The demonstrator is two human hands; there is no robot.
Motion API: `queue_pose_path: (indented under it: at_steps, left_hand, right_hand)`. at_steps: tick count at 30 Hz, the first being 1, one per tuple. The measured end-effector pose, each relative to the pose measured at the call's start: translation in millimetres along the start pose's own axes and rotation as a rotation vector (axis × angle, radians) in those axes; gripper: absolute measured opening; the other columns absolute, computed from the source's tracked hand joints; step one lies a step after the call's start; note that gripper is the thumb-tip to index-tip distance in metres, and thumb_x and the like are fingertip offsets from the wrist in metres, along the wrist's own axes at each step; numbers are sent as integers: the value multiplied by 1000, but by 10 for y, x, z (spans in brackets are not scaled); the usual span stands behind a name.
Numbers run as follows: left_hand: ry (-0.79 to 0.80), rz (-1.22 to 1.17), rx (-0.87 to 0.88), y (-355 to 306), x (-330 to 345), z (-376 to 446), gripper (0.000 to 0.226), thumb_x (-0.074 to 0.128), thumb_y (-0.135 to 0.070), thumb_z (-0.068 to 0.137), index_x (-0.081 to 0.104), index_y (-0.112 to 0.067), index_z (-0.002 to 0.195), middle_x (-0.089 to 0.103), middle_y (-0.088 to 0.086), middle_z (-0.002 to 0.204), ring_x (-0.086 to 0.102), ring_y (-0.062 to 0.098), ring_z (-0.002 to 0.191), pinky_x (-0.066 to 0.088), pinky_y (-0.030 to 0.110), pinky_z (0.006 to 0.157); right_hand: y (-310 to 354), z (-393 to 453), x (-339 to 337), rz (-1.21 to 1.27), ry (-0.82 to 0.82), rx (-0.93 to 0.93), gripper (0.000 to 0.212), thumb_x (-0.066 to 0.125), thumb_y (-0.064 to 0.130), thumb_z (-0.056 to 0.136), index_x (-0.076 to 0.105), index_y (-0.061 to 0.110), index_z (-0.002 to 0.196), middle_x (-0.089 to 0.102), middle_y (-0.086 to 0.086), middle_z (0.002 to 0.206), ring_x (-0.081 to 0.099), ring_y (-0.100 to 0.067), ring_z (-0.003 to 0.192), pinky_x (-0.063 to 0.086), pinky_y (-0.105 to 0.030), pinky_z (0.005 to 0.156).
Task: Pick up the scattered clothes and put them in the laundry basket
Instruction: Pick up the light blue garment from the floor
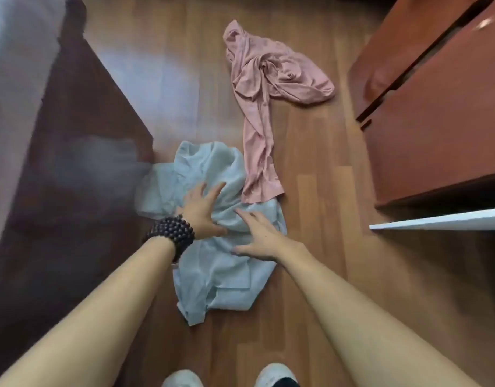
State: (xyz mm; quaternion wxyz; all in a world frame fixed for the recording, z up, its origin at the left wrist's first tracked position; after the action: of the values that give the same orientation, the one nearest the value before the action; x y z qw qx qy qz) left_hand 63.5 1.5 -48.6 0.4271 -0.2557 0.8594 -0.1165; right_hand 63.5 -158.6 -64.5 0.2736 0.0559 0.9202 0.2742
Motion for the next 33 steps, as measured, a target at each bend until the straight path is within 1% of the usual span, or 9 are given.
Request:
queue_pose_path:
  at_steps: [3, 7, 10, 12, 16, 20, 24, 30, 33]
  left_hand:
    - [58, 236, -100, 371, 398, 410, 139, 87, -56, 58, -20, -52, 147, -30, 5, 162, -22, 42, 150, 15, 72, 113]
    - [115, 405, -120, 737, 891, 746, 143, 83, -71, 49, -22, -54, 145, -38, 3, 158, -27, 47, 146, 13, 81, 105]
    - [85, 474, -113, 856, 1019, 856, 128, 79, -71, 53, -7, -53, 146, -25, 3, 160, -15, 49, 148, 23, 78, 103]
    - [-17, 443, -31, 739, 926, 817, 85, 77, -44, 71, 27, -43, 141, 6, 7, 157, 14, 45, 143, 40, 66, 101]
    - [-59, 99, 120, 473, 747, 619, 39, 54, 6, 74, 64, -10, 109, 59, 13, 115, 57, 36, 111, 49, 42, 85]
    - [-205, -59, 88, 178, 222, 162, 22, 57, 8, 72, 57, -3, 91, 55, 12, 96, 56, 33, 95, 34, 31, 72]
    - [-400, -204, 101, -426, -643, -473, 27, 53, 11, 70, 48, -12, 83, 47, 3, 87, 46, 23, 81, 27, 23, 64]
    - [-476, -501, 203, -1951, -1913, -1815, 55, 52, 19, 68, 64, -5, 116, 64, 4, 109, 58, 16, 102, 42, 14, 88]
    - [-458, -541, 341, -2734, -2430, -2503, 60, 51, 14, 65, 66, -4, 120, 64, 9, 111, 59, 17, 105, 38, 5, 93]
  right_hand:
    - [-351, 461, 264, -272, 114, 40, 131, 87, 54, 74, -13, 53, 159, -28, -8, 172, -18, -42, 160, 14, -69, 124]
    - [-623, 927, 531, -504, 82, 95, 143, 87, 64, 66, -20, 49, 159, -33, -15, 169, -31, -51, 153, 2, -82, 116]
    - [-636, 1069, 589, -545, -9, 91, 110, 79, 52, 83, 5, 43, 164, -20, -15, 172, -20, -53, 156, 5, -81, 116]
    - [-521, 1003, 512, -533, -152, 12, 62, 66, 20, 94, 41, 27, 151, 11, -15, 169, 12, -48, 154, 27, -68, 117]
    - [-399, 792, 315, -186, -227, -70, 40, 53, -13, 84, 59, 4, 119, 55, -18, 127, 52, -39, 123, 43, -45, 102]
    - [-129, 258, -134, 93, -396, -91, 34, 51, -24, 70, 64, -9, 98, 61, -26, 102, 60, -39, 98, 45, -40, 84]
    - [281, -668, -797, 434, -609, -54, 27, 54, -19, 65, 66, -3, 83, 58, -8, 82, 52, -25, 78, 36, -12, 60]
    - [1069, -2466, -1937, 888, -736, -4, 51, 48, -14, 75, 69, 26, 100, 73, -6, 103, 65, -18, 94, 54, -32, 84]
    - [1378, -3455, -2357, 1019, -833, 28, 67, 46, -17, 76, 72, 40, 99, 76, 16, 99, 69, -4, 94, 54, -22, 86]
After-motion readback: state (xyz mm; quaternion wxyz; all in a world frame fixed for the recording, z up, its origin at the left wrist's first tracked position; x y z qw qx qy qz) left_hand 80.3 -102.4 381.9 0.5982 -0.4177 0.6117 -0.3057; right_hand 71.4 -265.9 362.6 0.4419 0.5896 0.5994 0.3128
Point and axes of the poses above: each hand's wrist, its own z-axis towards the middle knuckle, its own x-axis out of the palm, y = z × x, the point moved 8 cm from there along z, towards the middle knuckle
